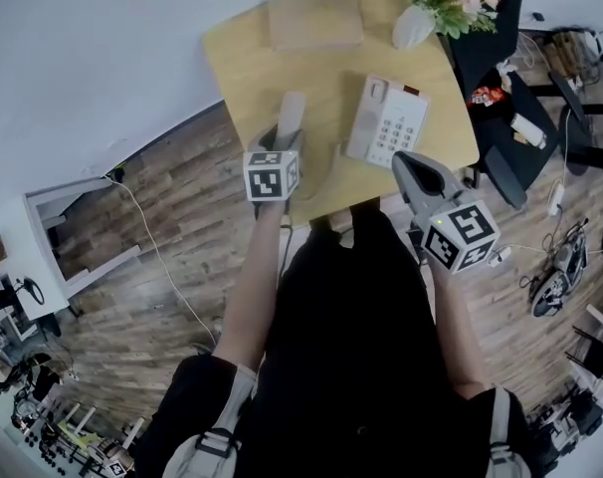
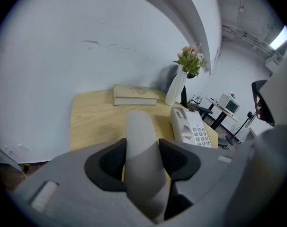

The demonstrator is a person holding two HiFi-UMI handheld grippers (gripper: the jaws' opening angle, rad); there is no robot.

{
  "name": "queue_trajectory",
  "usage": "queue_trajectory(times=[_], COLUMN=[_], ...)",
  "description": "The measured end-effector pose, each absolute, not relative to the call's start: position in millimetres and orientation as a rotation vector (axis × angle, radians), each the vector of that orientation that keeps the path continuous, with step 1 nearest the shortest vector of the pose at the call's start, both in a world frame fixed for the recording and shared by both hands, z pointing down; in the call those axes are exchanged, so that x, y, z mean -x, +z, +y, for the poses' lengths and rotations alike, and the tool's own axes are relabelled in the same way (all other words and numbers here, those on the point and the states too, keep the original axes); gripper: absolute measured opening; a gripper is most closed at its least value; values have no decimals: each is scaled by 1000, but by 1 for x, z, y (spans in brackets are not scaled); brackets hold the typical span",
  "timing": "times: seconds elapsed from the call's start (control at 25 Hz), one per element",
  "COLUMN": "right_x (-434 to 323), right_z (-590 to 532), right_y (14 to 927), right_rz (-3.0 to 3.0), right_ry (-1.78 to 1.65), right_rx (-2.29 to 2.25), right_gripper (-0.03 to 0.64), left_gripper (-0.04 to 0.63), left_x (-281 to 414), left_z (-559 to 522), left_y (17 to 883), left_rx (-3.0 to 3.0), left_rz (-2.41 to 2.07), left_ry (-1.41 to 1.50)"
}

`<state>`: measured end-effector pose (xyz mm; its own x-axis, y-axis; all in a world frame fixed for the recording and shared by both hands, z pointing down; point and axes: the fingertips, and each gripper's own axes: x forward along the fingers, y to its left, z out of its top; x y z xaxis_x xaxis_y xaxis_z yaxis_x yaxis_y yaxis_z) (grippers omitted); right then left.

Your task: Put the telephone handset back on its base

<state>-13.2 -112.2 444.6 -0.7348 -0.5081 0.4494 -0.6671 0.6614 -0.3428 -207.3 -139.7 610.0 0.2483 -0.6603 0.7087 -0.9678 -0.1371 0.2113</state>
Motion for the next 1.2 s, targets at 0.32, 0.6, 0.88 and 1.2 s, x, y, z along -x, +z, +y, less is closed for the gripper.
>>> queue_trajectory(times=[0.32,0.6,0.88,1.2], right_x=[19,21,11,-8], right_z=[-77,-52,-46,-48], right_y=[437,440,438,431], right_rz=[-2576,-2551,-2523,-2497], right_ry=[713,732,734,712], right_rx=[-1042,-1107,-1188,-1237], right_gripper=[3,3,3,3], left_gripper=[216,216,216,216], left_x=[202,192,179,152], left_z=[-118,-100,-95,-108], left_y=[580,575,573,565], left_rx=[-1960,-2018,-2043,-2083], left_rz=[-1483,-1434,-1414,-1394], left_ry=[569,566,563,552])
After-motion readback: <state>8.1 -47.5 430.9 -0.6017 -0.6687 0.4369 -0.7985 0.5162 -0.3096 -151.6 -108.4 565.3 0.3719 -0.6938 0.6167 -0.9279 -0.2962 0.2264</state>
